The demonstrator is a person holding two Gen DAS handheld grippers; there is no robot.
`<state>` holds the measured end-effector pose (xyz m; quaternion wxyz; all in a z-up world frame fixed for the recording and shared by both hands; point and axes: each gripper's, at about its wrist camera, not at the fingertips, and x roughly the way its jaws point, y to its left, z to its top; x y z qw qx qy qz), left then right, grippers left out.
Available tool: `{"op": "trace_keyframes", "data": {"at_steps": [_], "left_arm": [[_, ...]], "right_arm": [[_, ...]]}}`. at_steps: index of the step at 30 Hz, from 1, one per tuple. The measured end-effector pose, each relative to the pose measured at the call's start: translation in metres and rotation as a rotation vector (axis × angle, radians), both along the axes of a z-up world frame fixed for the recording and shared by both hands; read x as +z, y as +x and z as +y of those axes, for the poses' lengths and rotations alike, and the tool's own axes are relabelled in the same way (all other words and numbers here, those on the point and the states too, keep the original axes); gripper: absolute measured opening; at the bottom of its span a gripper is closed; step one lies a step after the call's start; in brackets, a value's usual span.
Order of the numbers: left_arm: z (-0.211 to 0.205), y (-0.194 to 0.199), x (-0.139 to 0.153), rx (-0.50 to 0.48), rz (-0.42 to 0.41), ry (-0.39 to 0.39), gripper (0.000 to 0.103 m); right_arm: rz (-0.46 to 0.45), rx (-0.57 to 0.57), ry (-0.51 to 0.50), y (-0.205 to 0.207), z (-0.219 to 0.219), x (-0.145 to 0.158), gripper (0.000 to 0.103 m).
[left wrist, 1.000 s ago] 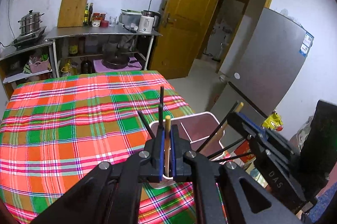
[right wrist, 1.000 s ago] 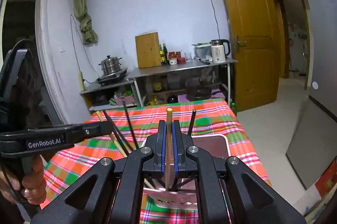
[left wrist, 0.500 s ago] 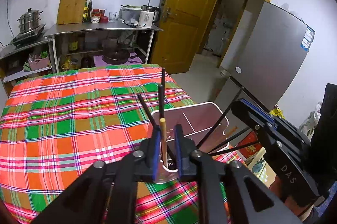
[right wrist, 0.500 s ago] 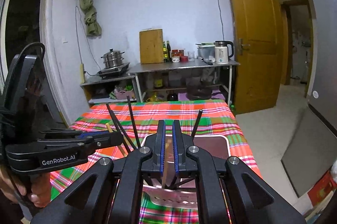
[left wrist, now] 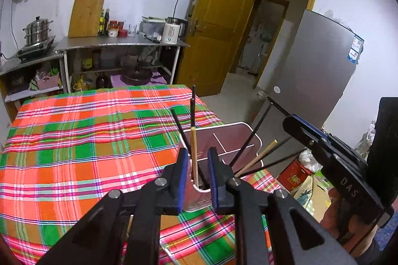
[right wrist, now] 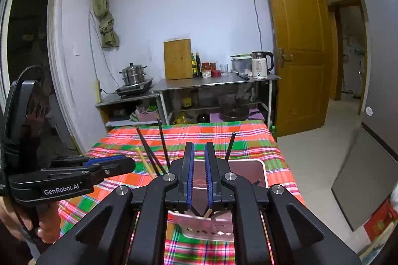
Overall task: Organize utensils
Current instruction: 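Move both open tools back down toward the metal chopsticks on the cloth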
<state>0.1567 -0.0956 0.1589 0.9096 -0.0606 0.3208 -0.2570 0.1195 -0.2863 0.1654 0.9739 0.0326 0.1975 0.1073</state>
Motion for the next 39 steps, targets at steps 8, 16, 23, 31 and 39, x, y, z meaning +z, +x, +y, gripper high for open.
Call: {"op": "trace_keyframes", "data": {"at_steps": [8,16,23,31,39], "left_arm": [[0.031,-0.03,-0.02,0.066,-0.005,-0.008,0.017],[0.051,-0.051,-0.064,0.118,0.085,0.011,0.017],[0.065,-0.061,-0.092,0.161,0.142,0.022,0.02],[0.074,-0.053,-0.119,0.194,0.206,0.019,0.024],[0.075,-0.025,-0.146,0.223,0.274,0.011,0.024]], "right_arm": [[0.023,0.025,0.018,-0.029,0.011,-0.015,0.008],[0.112,0.075,0.012,-0.042,0.029,-0.052,0.009],[0.177,0.118,0.008,-0.045,0.047,-0.079,0.009],[0.231,0.154,-0.001,-0.037,0.059,-0.101,0.009],[0.284,0.163,0.0,-0.022,0.064,-0.119,0.009]]}}
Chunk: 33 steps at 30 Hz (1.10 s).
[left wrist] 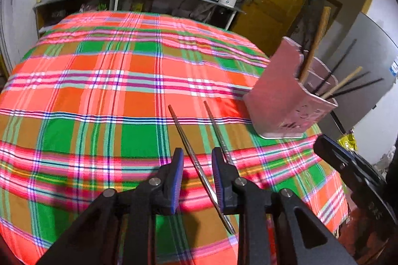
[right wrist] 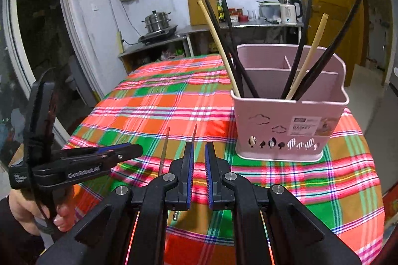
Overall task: Organize utensils
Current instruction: 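Move both open tools back down toward the metal chopsticks on the cloth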
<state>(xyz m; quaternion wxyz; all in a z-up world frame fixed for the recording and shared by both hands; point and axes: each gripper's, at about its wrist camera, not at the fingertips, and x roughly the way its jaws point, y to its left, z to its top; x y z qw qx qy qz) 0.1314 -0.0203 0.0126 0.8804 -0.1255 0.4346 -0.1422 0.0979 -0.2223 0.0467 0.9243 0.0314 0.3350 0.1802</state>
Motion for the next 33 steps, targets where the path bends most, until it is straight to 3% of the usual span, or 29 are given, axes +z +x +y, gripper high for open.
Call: {"op": "trace_keyframes", "data": {"at_steps": [15,16,18,33], "left_arm": [[-0.014,0.043,-0.032,0.024,0.063,0.029,0.024],[-0.016,0.044,-0.032,0.02,0.058,0.04,0.022],[-0.016,0.045,-0.033,0.023,0.054,0.069,0.01],[0.039,0.036,-0.035,0.094,0.068,0.084,0.007]], "right_arm": [[0.079,0.028,-0.012,0.029,0.018,-0.033,0.008],[0.083,0.029,-0.013,0.03,0.019,-0.035,0.008],[0.09,0.031,-0.013,0.032,0.021,-0.037,0.008],[0.143,0.064,-0.034,0.061,0.05,-0.054,0.009]]}}
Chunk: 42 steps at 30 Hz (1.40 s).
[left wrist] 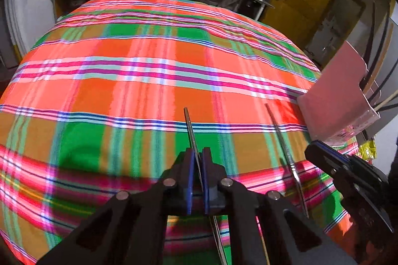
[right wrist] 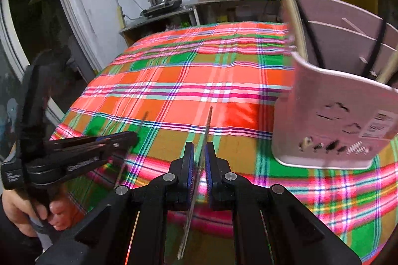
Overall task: Organize utensils
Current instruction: 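Move both open tools back down toward the metal chopsticks on the cloth, then close the left tool on a metal chopstick while the right tool grasps the other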
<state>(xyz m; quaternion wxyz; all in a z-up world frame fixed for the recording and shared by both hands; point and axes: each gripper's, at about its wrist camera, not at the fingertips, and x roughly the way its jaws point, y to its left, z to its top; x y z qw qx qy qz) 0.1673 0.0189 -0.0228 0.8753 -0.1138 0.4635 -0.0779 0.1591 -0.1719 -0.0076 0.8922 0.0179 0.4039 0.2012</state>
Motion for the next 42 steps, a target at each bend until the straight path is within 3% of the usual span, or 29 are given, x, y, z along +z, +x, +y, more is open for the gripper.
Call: {"op": "trace_keyframes", "data": {"at_steps": [13,24,35,42], "left_arm": [[0.022,0.009,-0.002,0.003,0.019,-0.042,0.008],[0.017,0.026,0.0,-0.012,0.043,-0.002,0.008],[0.019,0.033,0.004,-0.005,0.051,-0.012,0.006],[0.023,0.019,0.035,-0.003,-0.014,-0.025,0.005]], "right_arm": [[0.073,-0.016,-0.063,0.039,0.017,-0.019,0.009],[0.101,-0.017,-0.12,0.049,0.028,-0.021,0.008],[0.114,-0.003,-0.069,0.051,0.027,-0.013,0.005],[0.053,0.02,-0.027,0.037,0.027,0.014,0.005]]}}
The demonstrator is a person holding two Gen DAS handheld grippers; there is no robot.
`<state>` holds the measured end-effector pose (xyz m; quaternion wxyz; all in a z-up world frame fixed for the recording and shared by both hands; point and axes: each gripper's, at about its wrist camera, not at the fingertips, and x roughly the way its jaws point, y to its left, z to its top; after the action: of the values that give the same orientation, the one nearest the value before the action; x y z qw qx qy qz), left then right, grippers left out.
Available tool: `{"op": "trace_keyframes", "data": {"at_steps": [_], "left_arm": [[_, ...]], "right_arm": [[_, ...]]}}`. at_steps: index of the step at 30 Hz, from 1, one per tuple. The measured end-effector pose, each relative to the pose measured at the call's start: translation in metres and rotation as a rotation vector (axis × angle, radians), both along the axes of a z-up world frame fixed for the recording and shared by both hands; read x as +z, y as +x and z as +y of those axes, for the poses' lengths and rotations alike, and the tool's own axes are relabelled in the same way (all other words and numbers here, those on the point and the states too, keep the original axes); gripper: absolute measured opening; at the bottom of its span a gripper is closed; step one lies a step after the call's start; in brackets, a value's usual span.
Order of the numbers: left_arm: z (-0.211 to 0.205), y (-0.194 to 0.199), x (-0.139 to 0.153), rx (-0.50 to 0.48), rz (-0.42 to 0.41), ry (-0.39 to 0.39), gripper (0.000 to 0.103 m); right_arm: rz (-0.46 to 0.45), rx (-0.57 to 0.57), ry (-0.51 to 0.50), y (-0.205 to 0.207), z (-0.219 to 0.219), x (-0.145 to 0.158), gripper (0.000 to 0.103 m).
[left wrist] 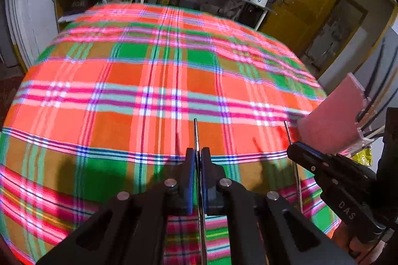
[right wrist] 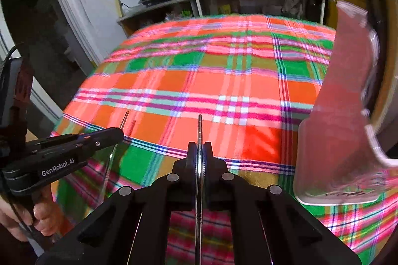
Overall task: Organize utensils
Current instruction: 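Close the left tool on a metal chopstick while the right tool grasps the other, then lift both held metal chopsticks upright and carry them over the pink basket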
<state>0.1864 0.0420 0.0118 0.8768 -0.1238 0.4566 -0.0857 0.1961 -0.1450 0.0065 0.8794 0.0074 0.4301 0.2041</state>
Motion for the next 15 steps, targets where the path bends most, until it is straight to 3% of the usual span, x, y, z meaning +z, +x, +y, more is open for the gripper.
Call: {"op": "trace_keyframes", "data": {"at_steps": [8,15], "left_arm": [[-0.003,-0.024,0.049,-0.028,-0.11,-0.017,0.005],[-0.01,-0.043,0.076,-0.058,-0.166,-0.024,0.005]], "right_arm": [[-0.095,0.004,0.05,-0.021,-0.009,0.042,0.005],[-0.163,0.001,0.083,-0.042,-0.019,0.071,0.004]]}}
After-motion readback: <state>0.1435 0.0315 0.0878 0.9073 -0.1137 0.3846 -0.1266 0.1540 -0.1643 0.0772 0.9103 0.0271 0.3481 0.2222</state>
